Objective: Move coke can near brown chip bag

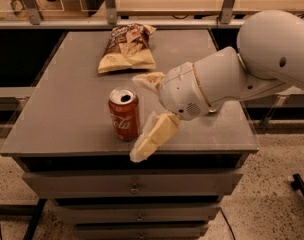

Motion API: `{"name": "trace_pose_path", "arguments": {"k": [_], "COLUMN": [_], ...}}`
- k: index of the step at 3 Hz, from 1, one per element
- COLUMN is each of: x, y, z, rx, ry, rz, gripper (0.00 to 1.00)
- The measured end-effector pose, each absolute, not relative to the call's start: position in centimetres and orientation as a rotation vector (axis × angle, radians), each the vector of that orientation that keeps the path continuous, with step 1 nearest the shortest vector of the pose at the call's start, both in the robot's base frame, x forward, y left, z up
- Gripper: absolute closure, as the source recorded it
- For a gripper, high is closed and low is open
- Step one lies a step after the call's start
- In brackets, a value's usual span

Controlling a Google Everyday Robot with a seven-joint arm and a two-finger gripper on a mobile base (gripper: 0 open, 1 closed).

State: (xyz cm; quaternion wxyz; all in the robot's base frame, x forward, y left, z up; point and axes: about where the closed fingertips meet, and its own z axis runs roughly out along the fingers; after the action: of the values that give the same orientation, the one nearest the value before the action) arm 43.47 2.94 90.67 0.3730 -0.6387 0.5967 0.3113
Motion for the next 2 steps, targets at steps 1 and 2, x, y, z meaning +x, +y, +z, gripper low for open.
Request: {"name": "trace_pose_path", "arguments": {"k": [1, 2], "x": [45.8, 47.8], "y": [3.2, 3.2], "z": [90.0, 89.0], "rx": [-1.684, -1.676], "ry": [1.479, 1.438], "rz": [0.743, 0.743], "gripper": [0.00, 0.00]}}
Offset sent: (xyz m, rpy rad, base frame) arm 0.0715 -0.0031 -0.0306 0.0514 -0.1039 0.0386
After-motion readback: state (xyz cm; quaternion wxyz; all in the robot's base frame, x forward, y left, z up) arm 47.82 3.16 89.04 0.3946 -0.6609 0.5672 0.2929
